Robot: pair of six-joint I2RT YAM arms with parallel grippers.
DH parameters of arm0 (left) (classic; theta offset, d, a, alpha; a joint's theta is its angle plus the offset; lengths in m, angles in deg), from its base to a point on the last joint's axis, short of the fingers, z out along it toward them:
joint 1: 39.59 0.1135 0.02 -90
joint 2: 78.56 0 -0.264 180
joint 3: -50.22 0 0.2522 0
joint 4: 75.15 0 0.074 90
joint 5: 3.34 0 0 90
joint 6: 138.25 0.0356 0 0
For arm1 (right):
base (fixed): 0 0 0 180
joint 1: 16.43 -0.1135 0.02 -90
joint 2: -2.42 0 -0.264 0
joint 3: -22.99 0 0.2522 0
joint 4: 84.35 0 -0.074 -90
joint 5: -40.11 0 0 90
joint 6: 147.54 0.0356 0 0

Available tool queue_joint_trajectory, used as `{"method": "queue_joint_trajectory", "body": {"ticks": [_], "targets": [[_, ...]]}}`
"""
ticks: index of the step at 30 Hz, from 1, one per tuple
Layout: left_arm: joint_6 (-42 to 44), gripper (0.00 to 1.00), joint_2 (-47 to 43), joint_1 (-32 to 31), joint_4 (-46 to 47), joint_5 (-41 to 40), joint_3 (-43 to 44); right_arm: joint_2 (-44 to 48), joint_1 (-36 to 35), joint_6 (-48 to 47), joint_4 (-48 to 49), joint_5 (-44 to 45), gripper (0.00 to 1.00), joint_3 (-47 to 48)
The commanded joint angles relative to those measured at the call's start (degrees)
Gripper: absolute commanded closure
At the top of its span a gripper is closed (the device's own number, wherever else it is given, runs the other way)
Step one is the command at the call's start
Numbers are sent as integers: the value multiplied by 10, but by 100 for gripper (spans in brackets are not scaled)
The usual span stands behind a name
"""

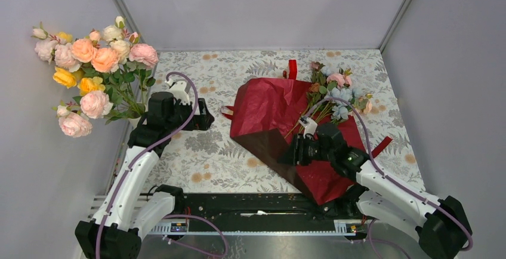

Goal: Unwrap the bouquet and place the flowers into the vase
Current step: Unfold the wrapping paper at the center of the board.

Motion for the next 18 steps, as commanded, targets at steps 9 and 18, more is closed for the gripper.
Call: {"method": "queue_joint_trajectory", "body": {"ticks": [9, 18], "targets": [[-104, 1, -11, -4, 63, 80, -35, -91, -172, -35, 13, 53, 46, 92], [-191, 1, -6, -73, 137, 61, -111, -52, -208, -53, -23, 43, 21, 136]]}}
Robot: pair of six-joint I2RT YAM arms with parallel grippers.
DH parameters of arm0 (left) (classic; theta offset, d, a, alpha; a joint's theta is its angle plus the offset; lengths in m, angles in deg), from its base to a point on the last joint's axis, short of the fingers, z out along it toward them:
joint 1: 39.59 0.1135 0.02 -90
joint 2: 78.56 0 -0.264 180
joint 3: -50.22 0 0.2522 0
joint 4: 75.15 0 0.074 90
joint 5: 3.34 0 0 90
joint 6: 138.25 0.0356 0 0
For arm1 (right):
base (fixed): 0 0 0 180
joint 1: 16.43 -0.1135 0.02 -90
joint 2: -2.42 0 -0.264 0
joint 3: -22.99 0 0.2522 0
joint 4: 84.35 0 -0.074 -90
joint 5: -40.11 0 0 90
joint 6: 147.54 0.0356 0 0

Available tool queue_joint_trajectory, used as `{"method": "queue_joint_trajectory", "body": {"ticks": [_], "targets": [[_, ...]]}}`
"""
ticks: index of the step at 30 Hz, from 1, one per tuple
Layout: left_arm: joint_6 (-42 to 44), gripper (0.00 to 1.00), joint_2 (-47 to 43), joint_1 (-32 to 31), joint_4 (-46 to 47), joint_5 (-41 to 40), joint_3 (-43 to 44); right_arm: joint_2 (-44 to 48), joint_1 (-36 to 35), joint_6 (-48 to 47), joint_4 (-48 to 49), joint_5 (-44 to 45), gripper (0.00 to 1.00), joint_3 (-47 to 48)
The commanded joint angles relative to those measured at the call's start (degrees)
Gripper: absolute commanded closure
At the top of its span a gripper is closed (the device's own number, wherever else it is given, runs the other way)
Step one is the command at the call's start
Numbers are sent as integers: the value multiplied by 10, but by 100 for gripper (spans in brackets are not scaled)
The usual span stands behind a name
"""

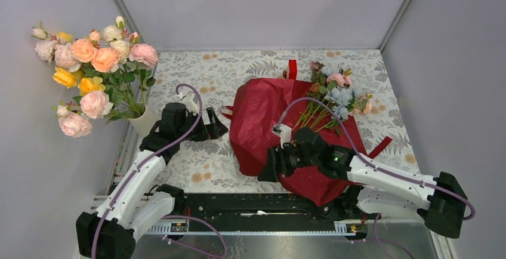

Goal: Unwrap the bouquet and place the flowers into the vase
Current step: Unfold the wrapping paper at the center of the board.

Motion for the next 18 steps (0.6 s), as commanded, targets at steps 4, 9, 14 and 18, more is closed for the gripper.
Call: {"method": "queue_joint_trajectory", "body": {"ticks": [4, 9, 14, 18], "targets": [[-67, 1, 12, -43, 91, 12, -48, 89, -6, -29, -42, 17, 15, 54], [-113, 1, 12, -51, 143, 26, -108, 123, -6, -40, -77, 74, 11, 67], [-156, 3, 29, -60, 230, 21, -164, 118, -6, -32, -73, 128, 10, 54], [-158, 8, 67, -60, 293, -4, -176, 104, -6, -12, -26, 123, 12, 26]]}}
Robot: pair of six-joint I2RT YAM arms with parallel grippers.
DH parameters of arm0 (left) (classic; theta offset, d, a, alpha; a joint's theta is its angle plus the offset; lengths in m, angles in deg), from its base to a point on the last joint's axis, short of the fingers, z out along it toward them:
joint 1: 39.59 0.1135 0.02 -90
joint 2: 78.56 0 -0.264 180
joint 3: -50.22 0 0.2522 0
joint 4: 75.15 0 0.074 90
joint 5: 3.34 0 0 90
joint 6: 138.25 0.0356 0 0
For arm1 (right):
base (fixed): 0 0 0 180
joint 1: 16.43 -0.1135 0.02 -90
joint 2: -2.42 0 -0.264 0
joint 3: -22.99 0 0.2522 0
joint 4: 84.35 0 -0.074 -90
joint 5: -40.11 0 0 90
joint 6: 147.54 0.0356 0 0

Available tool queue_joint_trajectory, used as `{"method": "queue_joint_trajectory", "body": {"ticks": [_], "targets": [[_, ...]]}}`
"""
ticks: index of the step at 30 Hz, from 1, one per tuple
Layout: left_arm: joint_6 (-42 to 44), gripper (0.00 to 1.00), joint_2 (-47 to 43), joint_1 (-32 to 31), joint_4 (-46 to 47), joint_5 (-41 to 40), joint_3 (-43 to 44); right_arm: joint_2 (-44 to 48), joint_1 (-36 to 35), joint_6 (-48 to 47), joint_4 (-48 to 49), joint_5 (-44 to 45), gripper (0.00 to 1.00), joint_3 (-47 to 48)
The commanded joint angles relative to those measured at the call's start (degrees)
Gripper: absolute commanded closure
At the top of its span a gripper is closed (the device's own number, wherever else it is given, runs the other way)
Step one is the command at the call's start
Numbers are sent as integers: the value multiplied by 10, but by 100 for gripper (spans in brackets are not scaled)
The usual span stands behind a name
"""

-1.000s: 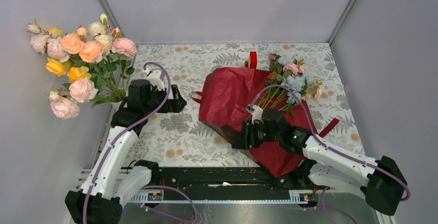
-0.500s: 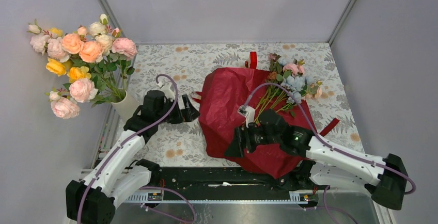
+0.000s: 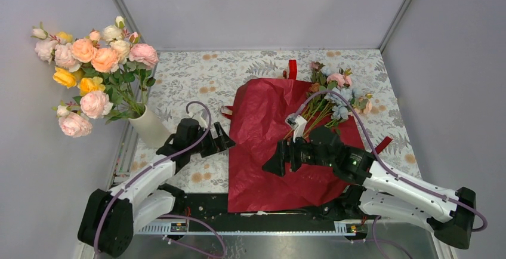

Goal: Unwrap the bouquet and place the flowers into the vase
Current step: Unfold the wrapping paper at the center of the board.

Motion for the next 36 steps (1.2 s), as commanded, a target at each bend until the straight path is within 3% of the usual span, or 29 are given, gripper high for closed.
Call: {"method": "queue_joint_trajectory", "body": {"ticks": [1, 13, 22, 31, 36], "targets": [[-19, 10, 33, -1, 136, -20, -3, -12, -4, 18, 54, 23, 12, -27], [17, 35, 205, 1, 222, -76, 78, 2, -3, 41, 79, 127, 15, -107], [40, 45, 289, 1, 235, -86, 121, -3, -3, 43, 79, 167, 9, -142], [50, 47, 337, 1, 241, -90, 140, -22, -3, 49, 106, 165, 10, -153], [46, 58, 353, 1, 248, -82, 148, -52, -3, 61, 134, 169, 15, -166]]}}
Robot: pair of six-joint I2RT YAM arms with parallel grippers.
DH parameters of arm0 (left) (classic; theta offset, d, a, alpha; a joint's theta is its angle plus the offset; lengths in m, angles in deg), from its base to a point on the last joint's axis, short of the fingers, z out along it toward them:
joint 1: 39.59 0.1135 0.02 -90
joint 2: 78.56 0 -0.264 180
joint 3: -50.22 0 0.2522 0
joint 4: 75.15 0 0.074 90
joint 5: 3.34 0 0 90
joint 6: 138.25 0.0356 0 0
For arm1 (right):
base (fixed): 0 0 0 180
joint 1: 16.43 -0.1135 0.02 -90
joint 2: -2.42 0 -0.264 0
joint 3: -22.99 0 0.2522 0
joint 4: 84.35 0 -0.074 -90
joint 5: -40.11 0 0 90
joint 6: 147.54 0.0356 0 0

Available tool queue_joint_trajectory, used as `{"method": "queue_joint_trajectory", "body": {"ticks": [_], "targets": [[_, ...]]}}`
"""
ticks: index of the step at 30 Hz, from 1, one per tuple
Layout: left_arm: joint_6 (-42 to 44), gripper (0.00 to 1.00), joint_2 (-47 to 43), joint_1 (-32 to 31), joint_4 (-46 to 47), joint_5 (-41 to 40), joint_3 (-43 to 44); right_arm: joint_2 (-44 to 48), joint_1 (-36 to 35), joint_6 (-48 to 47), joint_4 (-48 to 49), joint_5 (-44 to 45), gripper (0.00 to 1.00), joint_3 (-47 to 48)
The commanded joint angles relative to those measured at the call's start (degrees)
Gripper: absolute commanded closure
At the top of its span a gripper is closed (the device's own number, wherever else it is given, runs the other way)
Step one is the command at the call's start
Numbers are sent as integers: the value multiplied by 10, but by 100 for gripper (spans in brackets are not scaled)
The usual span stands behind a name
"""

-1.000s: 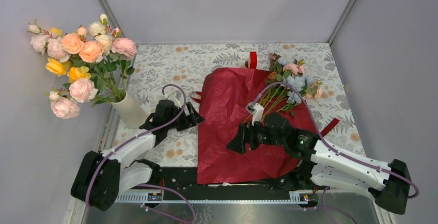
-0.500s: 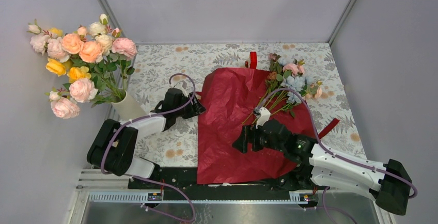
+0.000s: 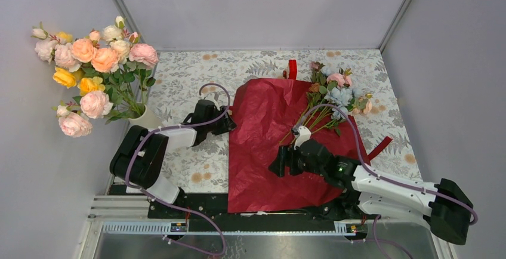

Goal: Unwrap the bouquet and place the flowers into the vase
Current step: Unfold the wrapping paper at the center of the board.

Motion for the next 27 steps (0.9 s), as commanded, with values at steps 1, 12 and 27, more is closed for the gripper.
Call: {"method": "queue_joint_trajectory", "body": {"ticks": [1, 12, 27], "targets": [[5, 61, 14, 1, 33, 3, 25, -26, -3, 16, 53, 18, 15, -15], [12, 90, 26, 2, 32, 9, 36, -87, -4, 19, 91, 26, 17, -14], [34, 100, 89, 30, 4, 6, 118, -215, -4, 23, 140, 99, 18, 12]]}}
